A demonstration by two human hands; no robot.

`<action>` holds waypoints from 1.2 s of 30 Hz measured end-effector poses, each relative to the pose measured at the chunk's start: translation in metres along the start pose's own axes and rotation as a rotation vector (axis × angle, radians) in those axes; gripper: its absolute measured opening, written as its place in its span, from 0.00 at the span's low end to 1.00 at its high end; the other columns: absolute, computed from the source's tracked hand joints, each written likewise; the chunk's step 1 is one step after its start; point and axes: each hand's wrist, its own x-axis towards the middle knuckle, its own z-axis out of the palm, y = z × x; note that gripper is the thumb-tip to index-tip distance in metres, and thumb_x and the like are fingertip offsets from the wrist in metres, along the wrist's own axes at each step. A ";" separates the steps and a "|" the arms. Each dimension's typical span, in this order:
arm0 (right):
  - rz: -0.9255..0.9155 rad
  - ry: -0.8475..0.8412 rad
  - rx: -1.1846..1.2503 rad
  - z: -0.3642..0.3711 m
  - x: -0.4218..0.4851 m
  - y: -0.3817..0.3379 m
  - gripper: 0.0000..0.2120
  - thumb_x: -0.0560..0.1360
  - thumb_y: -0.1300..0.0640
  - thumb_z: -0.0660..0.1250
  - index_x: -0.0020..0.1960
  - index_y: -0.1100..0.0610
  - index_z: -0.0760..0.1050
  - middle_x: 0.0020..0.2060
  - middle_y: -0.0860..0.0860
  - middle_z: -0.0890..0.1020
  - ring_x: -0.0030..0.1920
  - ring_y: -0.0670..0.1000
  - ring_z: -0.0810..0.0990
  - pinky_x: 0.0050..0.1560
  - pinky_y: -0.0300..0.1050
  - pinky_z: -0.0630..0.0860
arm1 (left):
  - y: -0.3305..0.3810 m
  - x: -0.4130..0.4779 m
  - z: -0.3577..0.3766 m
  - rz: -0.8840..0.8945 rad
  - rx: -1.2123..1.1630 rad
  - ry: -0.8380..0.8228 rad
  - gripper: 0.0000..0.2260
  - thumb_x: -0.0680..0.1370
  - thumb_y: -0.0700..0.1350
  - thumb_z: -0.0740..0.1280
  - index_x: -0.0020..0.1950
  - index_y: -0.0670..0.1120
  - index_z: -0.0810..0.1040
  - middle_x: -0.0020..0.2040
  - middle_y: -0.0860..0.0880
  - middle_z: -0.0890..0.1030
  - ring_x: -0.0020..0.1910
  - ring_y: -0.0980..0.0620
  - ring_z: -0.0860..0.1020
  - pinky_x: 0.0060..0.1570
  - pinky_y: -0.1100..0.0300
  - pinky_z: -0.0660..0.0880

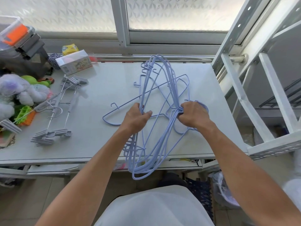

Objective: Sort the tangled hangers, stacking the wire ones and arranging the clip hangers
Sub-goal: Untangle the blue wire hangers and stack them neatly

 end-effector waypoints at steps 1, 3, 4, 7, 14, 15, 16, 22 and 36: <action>0.018 0.019 0.002 -0.002 -0.002 0.004 0.09 0.70 0.49 0.66 0.36 0.53 0.73 0.36 0.53 0.79 0.43 0.58 0.81 0.39 0.44 0.73 | 0.003 -0.001 -0.001 0.027 -0.032 -0.052 0.16 0.75 0.59 0.66 0.54 0.49 0.73 0.44 0.49 0.80 0.44 0.47 0.80 0.48 0.53 0.76; 0.038 0.052 0.009 -0.004 -0.005 0.015 0.10 0.71 0.48 0.66 0.36 0.53 0.73 0.38 0.55 0.82 0.44 0.59 0.81 0.40 0.45 0.73 | 0.009 -0.002 -0.003 0.057 -0.164 -0.157 0.18 0.78 0.61 0.61 0.54 0.47 0.76 0.45 0.48 0.83 0.45 0.49 0.80 0.48 0.54 0.76; 0.040 0.059 0.019 -0.006 -0.007 0.019 0.10 0.71 0.49 0.66 0.36 0.53 0.73 0.39 0.56 0.82 0.44 0.60 0.81 0.41 0.46 0.73 | 0.011 -0.001 -0.004 0.023 -0.265 -0.195 0.20 0.80 0.61 0.57 0.55 0.46 0.77 0.46 0.47 0.83 0.45 0.50 0.80 0.47 0.55 0.75; 0.060 0.065 0.069 -0.009 -0.010 0.032 0.08 0.72 0.50 0.67 0.37 0.53 0.76 0.35 0.56 0.80 0.40 0.59 0.79 0.39 0.44 0.71 | 0.004 0.002 -0.004 -0.102 -0.329 -0.180 0.17 0.83 0.53 0.56 0.52 0.44 0.80 0.46 0.45 0.82 0.39 0.52 0.78 0.40 0.59 0.73; 0.102 0.065 0.114 -0.014 -0.012 0.050 0.09 0.72 0.50 0.69 0.34 0.50 0.76 0.29 0.50 0.75 0.35 0.55 0.75 0.38 0.42 0.69 | -0.013 -0.004 0.019 0.218 0.625 -0.124 0.07 0.73 0.55 0.68 0.45 0.53 0.81 0.36 0.53 0.79 0.38 0.50 0.79 0.38 0.59 0.74; 0.107 0.065 0.115 -0.014 -0.012 0.051 0.10 0.71 0.51 0.69 0.33 0.50 0.75 0.29 0.50 0.75 0.35 0.55 0.75 0.37 0.41 0.69 | -0.012 -0.004 0.023 0.255 0.701 -0.126 0.06 0.72 0.53 0.68 0.43 0.52 0.79 0.37 0.51 0.80 0.39 0.47 0.80 0.38 0.57 0.75; 0.114 0.067 0.123 -0.014 -0.012 0.051 0.10 0.71 0.50 0.69 0.32 0.50 0.74 0.28 0.50 0.75 0.34 0.55 0.76 0.37 0.41 0.69 | -0.010 -0.005 0.024 0.269 0.717 -0.139 0.03 0.72 0.48 0.67 0.41 0.50 0.77 0.37 0.48 0.80 0.40 0.43 0.80 0.38 0.56 0.75; 0.120 0.106 0.259 -0.019 -0.011 0.057 0.10 0.69 0.49 0.70 0.35 0.55 0.81 0.32 0.53 0.82 0.36 0.56 0.81 0.36 0.47 0.77 | 0.001 -0.005 0.018 0.297 0.383 -0.013 0.07 0.78 0.44 0.64 0.45 0.41 0.78 0.29 0.46 0.77 0.29 0.49 0.73 0.31 0.61 0.70; 0.069 -0.031 0.018 -0.013 0.004 0.017 0.11 0.69 0.43 0.68 0.39 0.50 0.77 0.43 0.54 0.83 0.47 0.57 0.81 0.42 0.44 0.71 | -0.030 -0.001 -0.009 -0.165 -0.223 -0.021 0.28 0.80 0.64 0.51 0.44 0.42 0.78 0.30 0.46 0.80 0.25 0.48 0.74 0.29 0.60 0.68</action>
